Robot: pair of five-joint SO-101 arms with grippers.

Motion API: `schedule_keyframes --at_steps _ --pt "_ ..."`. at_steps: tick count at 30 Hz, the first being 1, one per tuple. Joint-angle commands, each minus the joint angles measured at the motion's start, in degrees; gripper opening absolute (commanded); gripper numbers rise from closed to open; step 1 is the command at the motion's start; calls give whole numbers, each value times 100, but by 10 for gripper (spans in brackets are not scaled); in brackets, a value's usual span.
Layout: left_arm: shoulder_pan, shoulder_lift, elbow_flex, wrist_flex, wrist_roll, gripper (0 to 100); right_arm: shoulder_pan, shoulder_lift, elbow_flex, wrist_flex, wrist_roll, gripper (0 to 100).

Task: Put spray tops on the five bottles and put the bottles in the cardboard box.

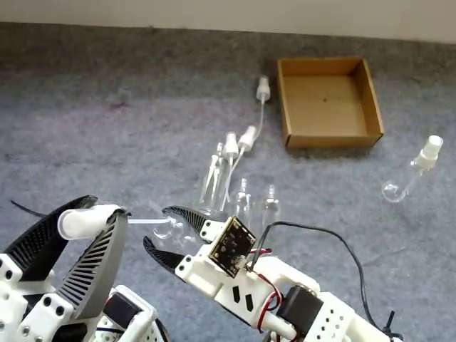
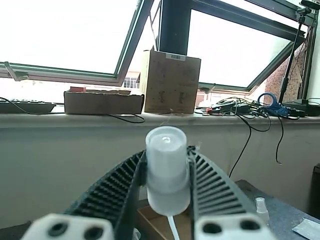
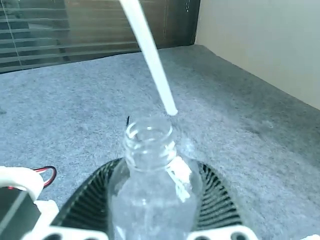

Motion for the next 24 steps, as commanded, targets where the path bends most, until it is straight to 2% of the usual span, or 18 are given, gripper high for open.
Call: schedule_keyframes --at_steps 1,8,18,24 --pt "66 189 13 26 9 13 -4 -31 -312 13 -9 5" --pt "66 189 -31 149 9 13 347 -31 -593 22 -35 5" --pt "48 189 22 149 -26 13 321 -31 -646 31 -44 5" --pt "-479 233 804 88 -308 13 356 13 -1086 40 -9 5"
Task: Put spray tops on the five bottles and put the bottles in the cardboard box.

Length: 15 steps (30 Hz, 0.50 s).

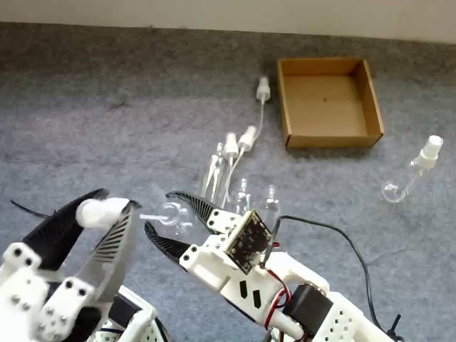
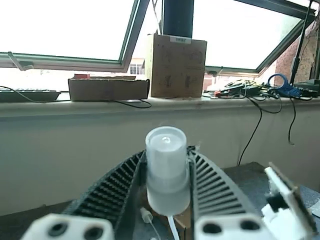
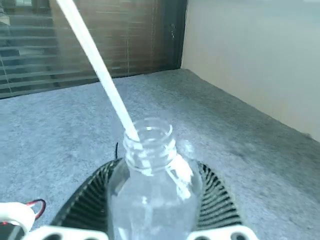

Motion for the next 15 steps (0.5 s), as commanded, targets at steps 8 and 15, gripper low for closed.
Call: schedule_keyframes --at_steps 8,15 --pt "-347 233 1411 -800 -290 13 57 13 -664 22 0 5" --pt "-374 198 2000 -1011 -422 13 101 154 -1042 40 0 5"
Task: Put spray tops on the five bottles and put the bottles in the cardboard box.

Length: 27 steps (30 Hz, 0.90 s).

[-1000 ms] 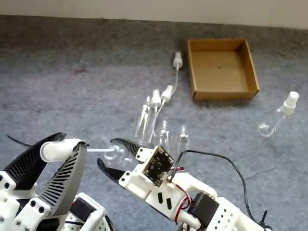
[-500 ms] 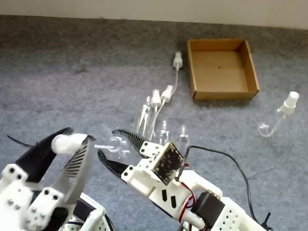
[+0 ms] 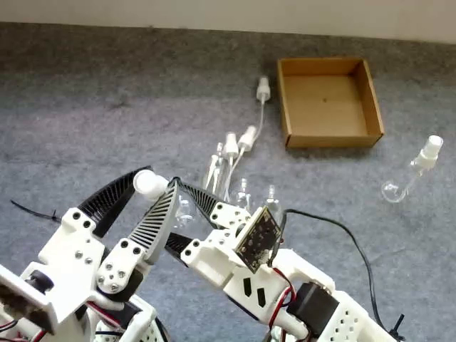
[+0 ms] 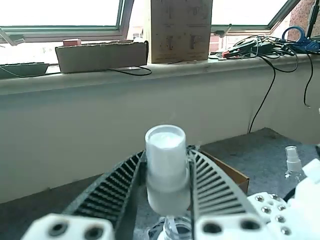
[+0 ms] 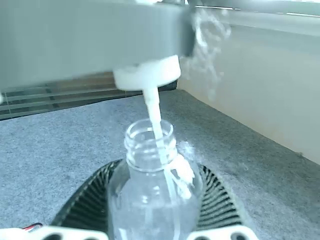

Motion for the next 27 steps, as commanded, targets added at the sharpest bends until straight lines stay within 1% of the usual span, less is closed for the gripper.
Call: schedule_keyframes --at_steps 1,7,9,11,14,18,20,23,27 --pt "-101 198 303 -123 -193 13 75 163 -532 84 0 5" --pt "-101 242 497 -158 -290 13 163 488 -1156 453 -35 5" --pt "-110 224 760 -334 -290 13 163 488 -1358 514 -18 5" --pt "-303 207 1007 -484 -290 13 171 479 -1508 629 -35 5" --pt "-549 215 1314 -738 -255 13 171 479 -1578 725 -35 5" --pt "-541 189 1560 -791 -237 13 180 470 -1604 708 -35 5" --pt "-567 189 1569 -791 -229 15 356 470 -1613 708 -44 5" --pt "-655 189 1552 -791 193 17 778 470 -1613 549 -62 5" --pt "-769 189 1560 -1002 703 18 1051 470 -1613 418 -712 5"
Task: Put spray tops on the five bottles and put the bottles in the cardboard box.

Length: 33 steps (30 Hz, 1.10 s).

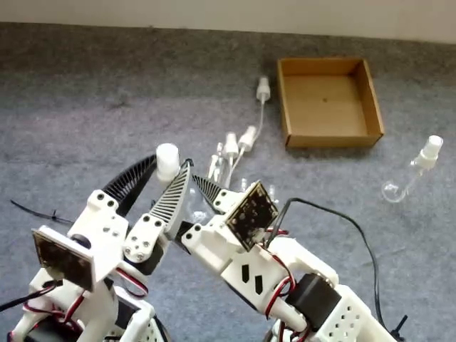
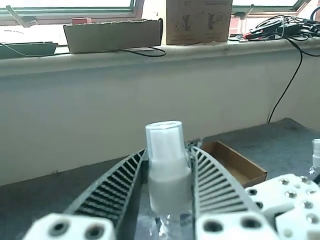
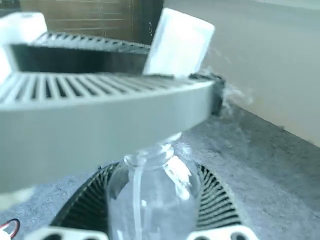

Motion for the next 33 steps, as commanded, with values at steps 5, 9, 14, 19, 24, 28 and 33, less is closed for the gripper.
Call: schedule_keyframes --at_steps 5,9,14,19,24,28,33 --pt "-154 145 233 -211 554 37 400 -48 -673 -365 -475 5" --pt "-119 136 215 -193 527 155 409 -40 -673 -365 -475 5" --pt "-163 -180 -110 -167 387 180 514 -31 -673 -365 -475 5" --pt "-242 -831 -611 62 -88 179 840 -31 -673 -365 -475 5" --pt "-1068 -1200 -1033 308 -132 178 1200 -31 -646 -365 -475 5" --pt "-1314 -1253 -1033 422 -132 178 1701 -31 -664 -365 -413 5" --pt "-1341 -1103 -1015 510 -149 178 2475 -31 -637 -365 202 5"
